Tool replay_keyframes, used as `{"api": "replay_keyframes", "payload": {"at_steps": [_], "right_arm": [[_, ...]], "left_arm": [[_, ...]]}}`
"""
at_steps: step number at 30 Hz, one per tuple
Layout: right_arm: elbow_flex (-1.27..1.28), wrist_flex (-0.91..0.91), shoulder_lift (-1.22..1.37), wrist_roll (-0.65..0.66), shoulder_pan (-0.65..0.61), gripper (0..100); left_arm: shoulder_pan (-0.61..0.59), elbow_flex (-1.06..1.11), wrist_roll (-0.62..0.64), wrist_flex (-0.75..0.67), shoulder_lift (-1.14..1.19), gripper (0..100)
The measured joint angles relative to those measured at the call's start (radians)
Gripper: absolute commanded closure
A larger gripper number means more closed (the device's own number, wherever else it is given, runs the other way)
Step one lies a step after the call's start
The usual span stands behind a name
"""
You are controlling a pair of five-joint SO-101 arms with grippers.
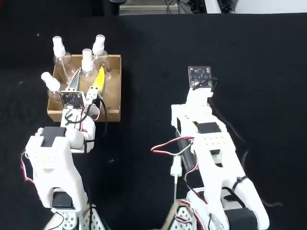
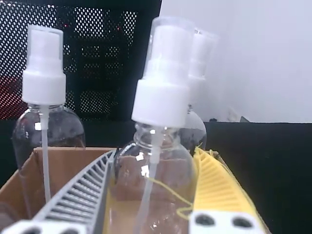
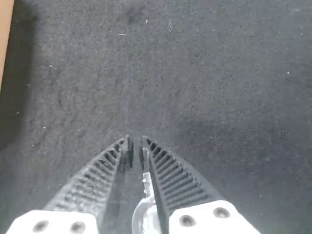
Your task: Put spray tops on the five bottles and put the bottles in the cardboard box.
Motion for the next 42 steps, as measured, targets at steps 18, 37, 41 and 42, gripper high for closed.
{"api": "replay_keyframes", "payload": {"at_steps": [18,37,41,42], "right_arm": [[0.000,0.000,0.000,0.000,0.000,98.7],[0.000,0.000,0.000,0.000,0.000,98.7],[0.000,0.000,0.000,0.000,0.000,98.7],[0.000,0.000,0.000,0.000,0.000,98.7]], "left_arm": [[-0.028,0.000,0.000,0.000,0.000,97],[-0.028,0.000,-0.008,0.000,0.000,97],[-0.028,0.000,-0.008,0.000,0.000,95],[-0.028,0.000,-0.008,0.000,0.000,93]]}}
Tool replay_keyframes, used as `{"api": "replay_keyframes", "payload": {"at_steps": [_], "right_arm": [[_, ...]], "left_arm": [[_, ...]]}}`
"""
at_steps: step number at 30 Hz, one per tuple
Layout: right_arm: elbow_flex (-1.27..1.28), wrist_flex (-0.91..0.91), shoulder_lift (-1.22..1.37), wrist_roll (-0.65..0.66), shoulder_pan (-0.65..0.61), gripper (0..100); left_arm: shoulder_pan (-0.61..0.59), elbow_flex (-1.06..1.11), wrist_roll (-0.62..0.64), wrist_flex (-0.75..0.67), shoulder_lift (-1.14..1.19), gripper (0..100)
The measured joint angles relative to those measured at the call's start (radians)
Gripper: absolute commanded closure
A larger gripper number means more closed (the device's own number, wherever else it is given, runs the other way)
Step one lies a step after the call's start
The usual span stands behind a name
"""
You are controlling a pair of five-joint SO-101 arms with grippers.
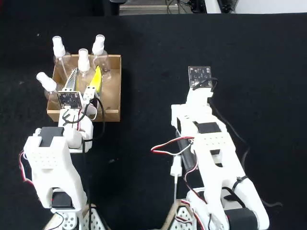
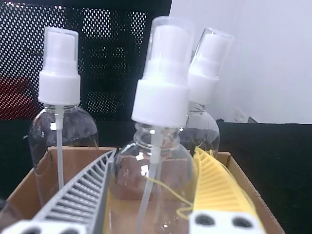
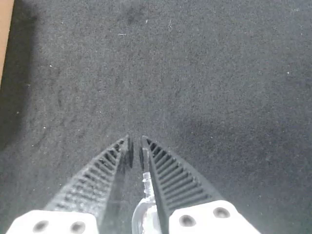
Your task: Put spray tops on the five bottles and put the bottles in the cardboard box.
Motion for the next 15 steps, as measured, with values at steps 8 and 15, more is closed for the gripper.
{"api": "replay_keyframes", "payload": {"at_steps": [8,15], "right_arm": [[0.000,0.000,0.000,0.000,0.000,98.7],[0.000,0.000,0.000,0.000,0.000,98.7]], "left_arm": [[0.000,0.000,0.000,0.000,0.000,79],[0.000,0.000,0.000,0.000,0.000,81]]}}
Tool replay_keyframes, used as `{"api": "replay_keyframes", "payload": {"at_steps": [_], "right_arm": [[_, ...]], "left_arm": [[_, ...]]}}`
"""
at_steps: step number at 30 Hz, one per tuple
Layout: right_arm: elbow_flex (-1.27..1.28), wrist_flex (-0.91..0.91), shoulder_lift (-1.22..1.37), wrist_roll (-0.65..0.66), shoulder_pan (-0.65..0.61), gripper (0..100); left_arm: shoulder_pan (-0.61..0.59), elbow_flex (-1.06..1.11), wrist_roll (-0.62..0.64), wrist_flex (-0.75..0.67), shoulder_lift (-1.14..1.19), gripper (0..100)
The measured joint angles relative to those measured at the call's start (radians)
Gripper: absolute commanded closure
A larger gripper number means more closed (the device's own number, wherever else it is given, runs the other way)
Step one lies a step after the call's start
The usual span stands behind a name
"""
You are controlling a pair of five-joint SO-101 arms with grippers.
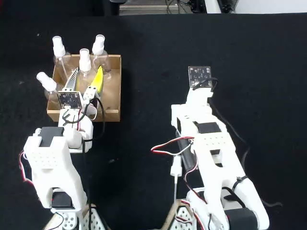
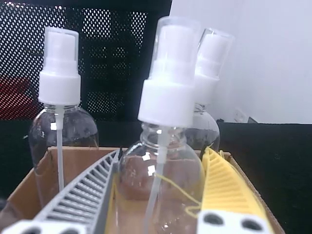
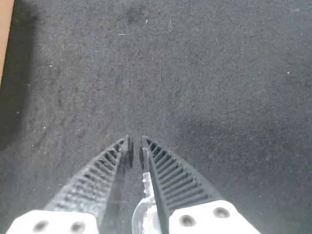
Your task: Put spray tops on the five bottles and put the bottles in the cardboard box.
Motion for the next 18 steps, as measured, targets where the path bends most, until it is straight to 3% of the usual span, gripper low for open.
{"api": "replay_keyframes", "payload": {"at_steps": [18], "right_arm": [[0.000,0.000,0.000,0.000,0.000,98.7]], "left_arm": [[0.000,0.023,-0.002,-0.011,0.000,81]]}}
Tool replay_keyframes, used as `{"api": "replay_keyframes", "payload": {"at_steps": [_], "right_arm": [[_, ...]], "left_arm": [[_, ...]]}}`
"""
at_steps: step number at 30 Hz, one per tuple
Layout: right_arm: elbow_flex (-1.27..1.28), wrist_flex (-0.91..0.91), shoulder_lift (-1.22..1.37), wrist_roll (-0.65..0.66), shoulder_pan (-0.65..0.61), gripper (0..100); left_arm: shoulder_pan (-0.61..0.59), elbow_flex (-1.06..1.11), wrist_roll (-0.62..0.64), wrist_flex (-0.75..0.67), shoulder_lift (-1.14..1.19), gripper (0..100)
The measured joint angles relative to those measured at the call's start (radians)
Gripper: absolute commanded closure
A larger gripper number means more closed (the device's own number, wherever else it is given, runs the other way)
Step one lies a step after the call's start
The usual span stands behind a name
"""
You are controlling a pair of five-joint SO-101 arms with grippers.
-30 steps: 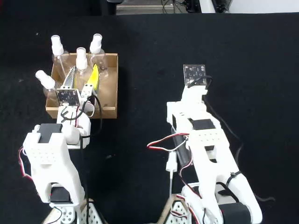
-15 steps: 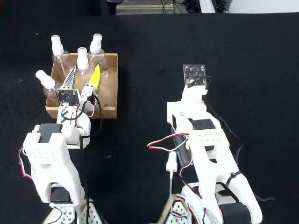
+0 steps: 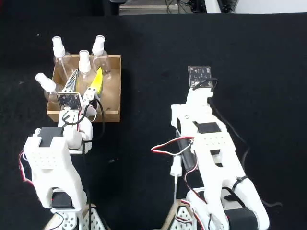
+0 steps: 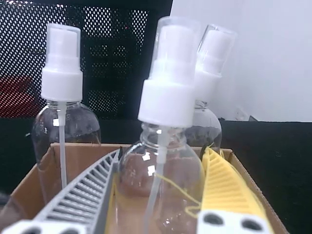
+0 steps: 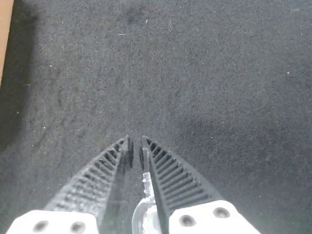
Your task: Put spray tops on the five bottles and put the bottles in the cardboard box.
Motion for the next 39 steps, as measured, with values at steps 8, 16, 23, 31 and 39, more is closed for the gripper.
{"api": "replay_keyframes", "payload": {"at_steps": [8,16,23,31,39], "right_arm": [[0.000,0.000,0.000,0.000,0.000,98.7],[0.000,0.000,0.000,0.000,0.000,98.7],[0.000,0.000,0.000,0.000,0.000,98.7],[0.000,0.000,0.000,0.000,0.000,98.7],[0.000,0.000,0.000,0.000,0.000,98.7]], "left_arm": [[0.000,0.000,0.000,0.000,0.000,81],[0.000,0.000,0.000,-0.002,0.000,81],[0.000,0.000,0.000,-0.002,0.000,71],[0.000,0.000,0.000,-0.002,0.000,73],[-0.002,0.000,0.000,-0.002,0.000,73]]}}
